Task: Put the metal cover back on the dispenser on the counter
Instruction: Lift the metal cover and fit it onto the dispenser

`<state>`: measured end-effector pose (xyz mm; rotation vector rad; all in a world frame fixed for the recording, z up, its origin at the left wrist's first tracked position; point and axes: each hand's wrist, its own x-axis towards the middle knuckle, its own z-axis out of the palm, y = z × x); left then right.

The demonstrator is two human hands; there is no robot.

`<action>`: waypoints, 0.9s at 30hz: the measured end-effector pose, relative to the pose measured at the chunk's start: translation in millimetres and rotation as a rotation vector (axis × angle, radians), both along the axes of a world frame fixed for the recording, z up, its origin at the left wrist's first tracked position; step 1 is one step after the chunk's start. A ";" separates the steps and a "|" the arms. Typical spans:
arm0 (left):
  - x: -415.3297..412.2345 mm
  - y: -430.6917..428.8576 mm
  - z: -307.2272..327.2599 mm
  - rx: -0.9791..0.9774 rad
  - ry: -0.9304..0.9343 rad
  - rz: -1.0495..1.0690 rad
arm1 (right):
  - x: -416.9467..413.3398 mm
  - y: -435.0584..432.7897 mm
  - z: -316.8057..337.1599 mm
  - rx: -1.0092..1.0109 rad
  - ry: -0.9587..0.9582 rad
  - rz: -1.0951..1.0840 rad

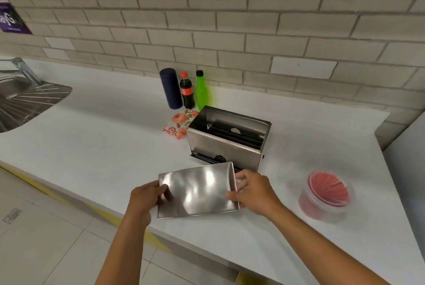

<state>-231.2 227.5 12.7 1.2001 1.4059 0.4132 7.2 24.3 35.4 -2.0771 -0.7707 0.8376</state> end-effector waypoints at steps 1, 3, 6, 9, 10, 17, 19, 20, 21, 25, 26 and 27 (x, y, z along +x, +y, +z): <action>-6.6 -0.2 3.0 0.012 -0.020 0.007 | -2.7 1.0 5.7 0.013 -0.015 0.019; -17.7 2.4 11.5 0.026 -0.080 0.040 | -7.6 2.9 19.4 0.037 -0.061 0.060; -25.5 8.2 31.3 0.068 -0.183 0.085 | -10.8 6.6 47.2 0.074 -0.149 0.101; -17.4 14.7 59.7 0.127 -0.279 0.079 | -3.4 11.9 77.5 0.139 -0.207 0.090; -11.5 18.1 67.6 0.153 -0.308 0.070 | 0.7 13.5 86.8 0.146 -0.235 0.084; 68.4 45.2 99.4 0.238 -0.364 -0.014 | 33.2 18.3 115.7 0.050 -0.318 -0.002; 92.4 55.0 102.7 0.235 -0.363 -0.083 | 38.2 20.0 116.7 -0.057 -0.371 -0.008; 103.1 60.2 103.6 0.232 -0.369 -0.118 | 39.4 20.8 116.2 -0.106 -0.396 -0.013; 113.4 65.8 104.3 0.229 -0.374 -0.151 | 39.8 21.8 114.9 -0.147 -0.414 -0.023; 148.2 89.0 102.2 0.205 -0.359 -0.266 | 40.1 27.4 107.7 -0.245 -0.464 -0.101; 154.5 93.9 100.2 0.197 -0.362 -0.293 | 40.2 29.0 105.7 -0.260 -0.474 -0.119; 160.1 98.2 98.0 0.190 -0.359 -0.315 | 40.6 30.4 103.8 -0.272 -0.480 -0.136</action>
